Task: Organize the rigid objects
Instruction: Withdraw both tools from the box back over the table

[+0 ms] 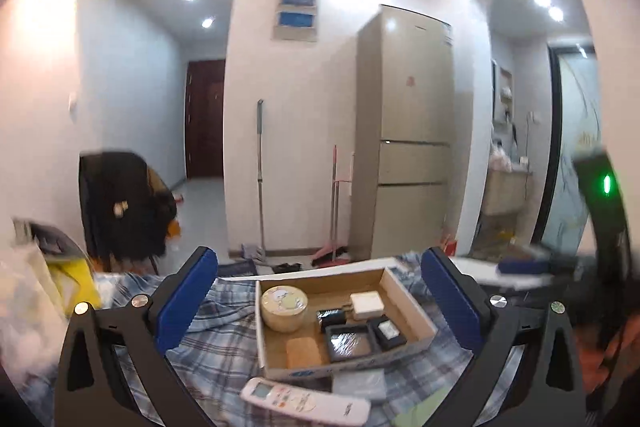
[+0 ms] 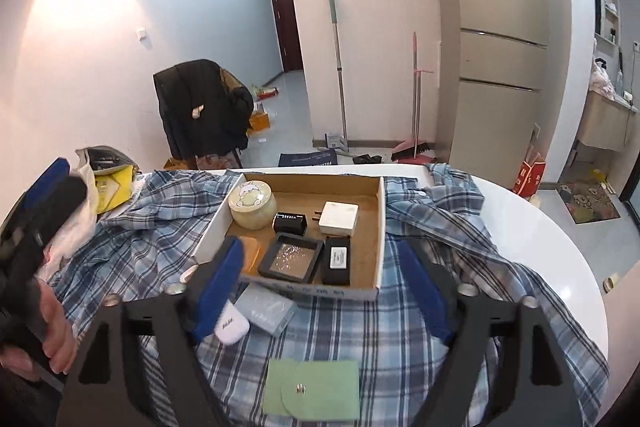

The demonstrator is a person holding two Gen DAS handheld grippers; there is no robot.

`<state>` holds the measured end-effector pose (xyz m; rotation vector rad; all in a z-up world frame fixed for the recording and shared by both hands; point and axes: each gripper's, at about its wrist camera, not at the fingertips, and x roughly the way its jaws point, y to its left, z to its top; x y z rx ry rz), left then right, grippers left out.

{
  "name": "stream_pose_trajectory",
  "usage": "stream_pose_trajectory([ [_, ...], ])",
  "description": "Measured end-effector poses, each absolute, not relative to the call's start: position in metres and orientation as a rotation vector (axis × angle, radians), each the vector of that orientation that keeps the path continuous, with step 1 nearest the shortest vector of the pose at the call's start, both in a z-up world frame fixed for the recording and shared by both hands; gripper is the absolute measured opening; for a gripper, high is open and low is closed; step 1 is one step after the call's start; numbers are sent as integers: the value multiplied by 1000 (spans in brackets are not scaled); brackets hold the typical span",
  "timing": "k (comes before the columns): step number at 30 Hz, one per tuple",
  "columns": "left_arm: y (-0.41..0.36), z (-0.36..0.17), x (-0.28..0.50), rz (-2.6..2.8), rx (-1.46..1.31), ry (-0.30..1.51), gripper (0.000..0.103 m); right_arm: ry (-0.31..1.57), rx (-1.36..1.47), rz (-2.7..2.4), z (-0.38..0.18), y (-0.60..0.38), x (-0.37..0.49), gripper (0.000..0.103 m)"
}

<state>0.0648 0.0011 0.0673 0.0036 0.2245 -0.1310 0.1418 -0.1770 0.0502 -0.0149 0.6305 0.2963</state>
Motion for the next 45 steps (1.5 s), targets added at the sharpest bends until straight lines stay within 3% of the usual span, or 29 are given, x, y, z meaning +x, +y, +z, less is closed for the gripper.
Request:
stream_pose_trajectory([
  [2, 1, 64, 53, -118, -26, 216, 103, 609, -3, 296, 52, -183, 131, 93],
  [9, 11, 62, 28, -70, -106, 133, 103, 454, 9, 252, 53, -191, 94, 102],
  [15, 16, 48, 18, -34, -65, 65, 103, 316, -26, 203, 38, -187, 71, 102],
  [24, 35, 22, 10, 80, -140, 18, 103, 267, -69, 206, 10, -181, 67, 102],
  [37, 0, 6, 14, -23, 24, 93, 103, 345, -86, 238, -9, -179, 71, 102],
  [45, 6, 3, 28, -30, -29, 203, 103, 576, -61, 266, -31, -179, 97, 102],
])
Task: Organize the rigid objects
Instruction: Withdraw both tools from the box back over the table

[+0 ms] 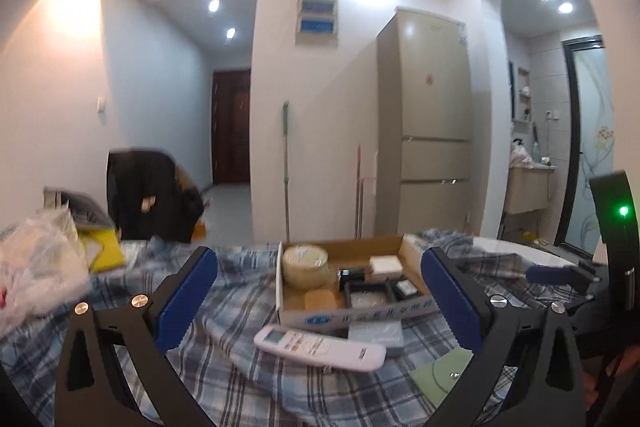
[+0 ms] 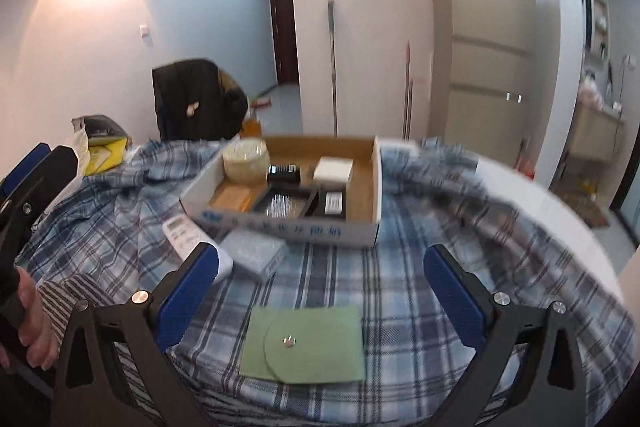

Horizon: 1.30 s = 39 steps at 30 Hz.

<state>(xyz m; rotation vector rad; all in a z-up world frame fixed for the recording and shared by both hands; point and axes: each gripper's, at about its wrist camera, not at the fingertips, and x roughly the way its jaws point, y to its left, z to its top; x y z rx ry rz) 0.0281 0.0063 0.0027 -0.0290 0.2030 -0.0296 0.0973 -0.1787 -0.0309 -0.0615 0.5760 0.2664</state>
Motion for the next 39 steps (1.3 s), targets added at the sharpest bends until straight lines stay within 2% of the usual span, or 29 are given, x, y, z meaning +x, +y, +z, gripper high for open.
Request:
stream_pose_trajectory([
  [12, 34, -18, 57, -21, -137, 327, 103, 879, -140, 265, -70, -163, 126, 100],
  [20, 31, -17, 55, -23, -107, 315, 103, 1019, -231, 207, -90, -147, 132, 99],
  [39, 39, -22, 63, 34, -139, 361, 103, 1112, -297, 178, -104, -132, 141, 99],
])
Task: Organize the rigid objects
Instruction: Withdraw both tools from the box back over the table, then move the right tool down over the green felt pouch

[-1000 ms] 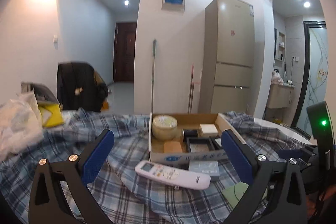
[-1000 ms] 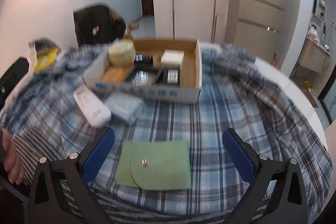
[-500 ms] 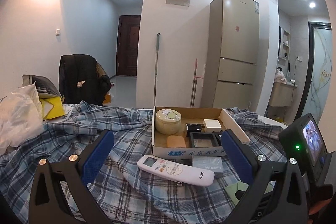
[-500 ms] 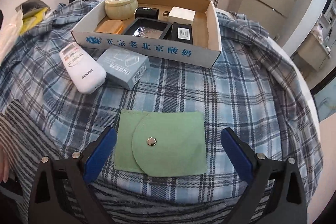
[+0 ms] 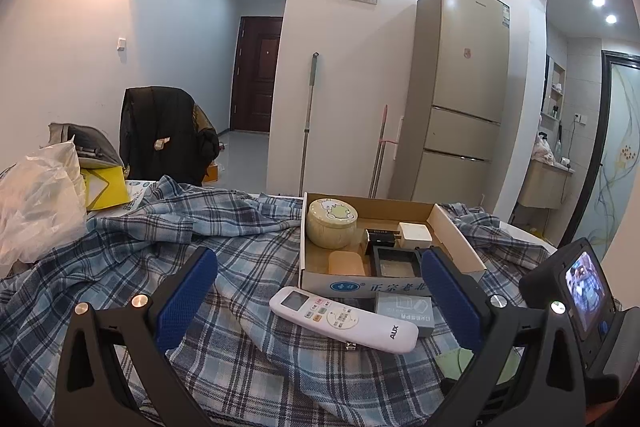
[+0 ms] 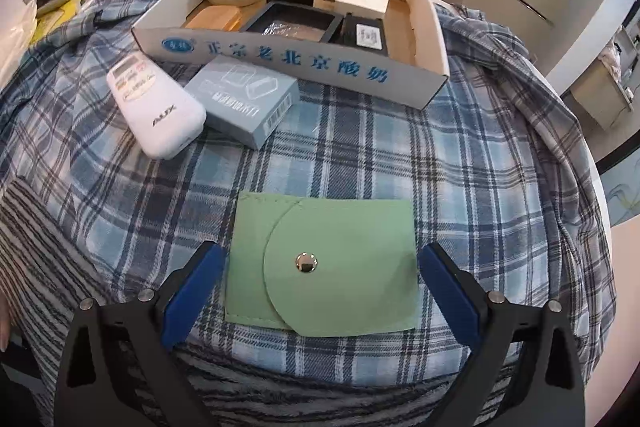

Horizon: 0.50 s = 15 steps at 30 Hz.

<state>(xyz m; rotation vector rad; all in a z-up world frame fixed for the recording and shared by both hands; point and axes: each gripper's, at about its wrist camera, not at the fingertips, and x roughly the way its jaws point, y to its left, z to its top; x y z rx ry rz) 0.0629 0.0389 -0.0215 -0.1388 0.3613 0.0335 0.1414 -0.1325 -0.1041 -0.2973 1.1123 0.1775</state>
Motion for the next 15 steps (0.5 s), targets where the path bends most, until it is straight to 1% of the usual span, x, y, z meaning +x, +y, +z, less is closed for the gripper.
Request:
stream_pose_trajectory([
  [6, 40, -23, 64, 35, -150, 374, 103, 1124, -254, 181, -106, -138, 142, 99],
  [12, 42, -22, 64, 38, -157, 381, 103, 1116, -233, 193, -104, -143, 142, 94],
  [13, 42, -22, 64, 39, -157, 378, 103, 1110, -232, 191, -102, -144, 141, 91],
  [14, 42, -22, 64, 39, -156, 374, 103, 1102, -236, 188, -99, -145, 141, 85],
  [15, 42, -22, 65, 38, -154, 373, 103, 1097, -244, 183, -97, -146, 142, 82],
])
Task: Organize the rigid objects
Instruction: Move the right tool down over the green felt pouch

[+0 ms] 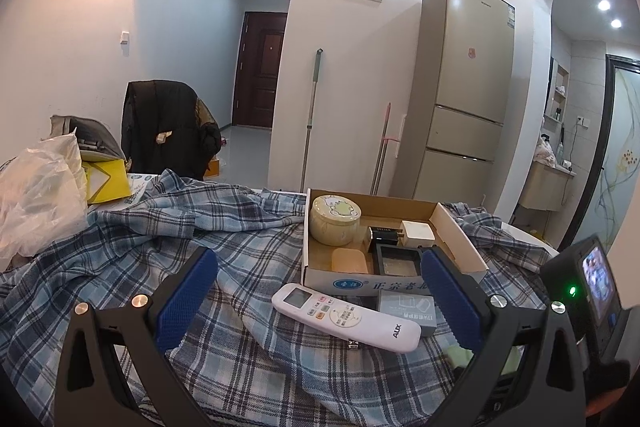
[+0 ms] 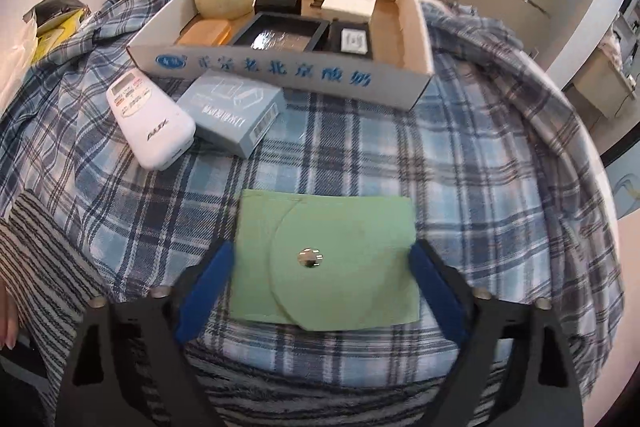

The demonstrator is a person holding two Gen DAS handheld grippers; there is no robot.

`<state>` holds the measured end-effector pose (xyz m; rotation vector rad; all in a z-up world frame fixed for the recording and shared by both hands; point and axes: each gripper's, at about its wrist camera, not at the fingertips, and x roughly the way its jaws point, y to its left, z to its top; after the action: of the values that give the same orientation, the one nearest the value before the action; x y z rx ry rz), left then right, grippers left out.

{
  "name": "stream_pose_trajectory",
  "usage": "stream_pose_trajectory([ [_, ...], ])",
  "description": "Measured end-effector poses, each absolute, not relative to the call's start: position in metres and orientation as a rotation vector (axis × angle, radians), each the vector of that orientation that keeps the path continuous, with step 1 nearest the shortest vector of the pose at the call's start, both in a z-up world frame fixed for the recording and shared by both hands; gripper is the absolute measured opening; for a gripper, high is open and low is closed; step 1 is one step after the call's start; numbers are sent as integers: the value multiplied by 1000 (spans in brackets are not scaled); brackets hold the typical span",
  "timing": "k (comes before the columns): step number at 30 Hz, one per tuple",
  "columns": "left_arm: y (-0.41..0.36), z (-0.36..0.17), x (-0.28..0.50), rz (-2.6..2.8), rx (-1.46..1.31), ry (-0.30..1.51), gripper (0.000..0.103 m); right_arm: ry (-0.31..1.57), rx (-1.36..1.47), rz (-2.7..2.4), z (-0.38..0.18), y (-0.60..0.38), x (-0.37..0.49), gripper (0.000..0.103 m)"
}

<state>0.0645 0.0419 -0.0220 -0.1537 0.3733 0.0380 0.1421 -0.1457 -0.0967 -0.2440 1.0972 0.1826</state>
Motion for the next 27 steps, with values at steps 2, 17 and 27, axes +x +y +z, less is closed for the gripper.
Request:
stream_pose_trajectory([
  [2, 41, -23, 65, 37, -149, 376, 103, 1110, -242, 182, -95, -149, 146, 80],
  [17, 41, -24, 66, 38, -152, 382, 103, 1112, -239, 124, -104, -161, 147, 94],
  [27, 41, -24, 67, 39, -154, 382, 103, 1091, -238, 126, -93, -164, 147, 61],
])
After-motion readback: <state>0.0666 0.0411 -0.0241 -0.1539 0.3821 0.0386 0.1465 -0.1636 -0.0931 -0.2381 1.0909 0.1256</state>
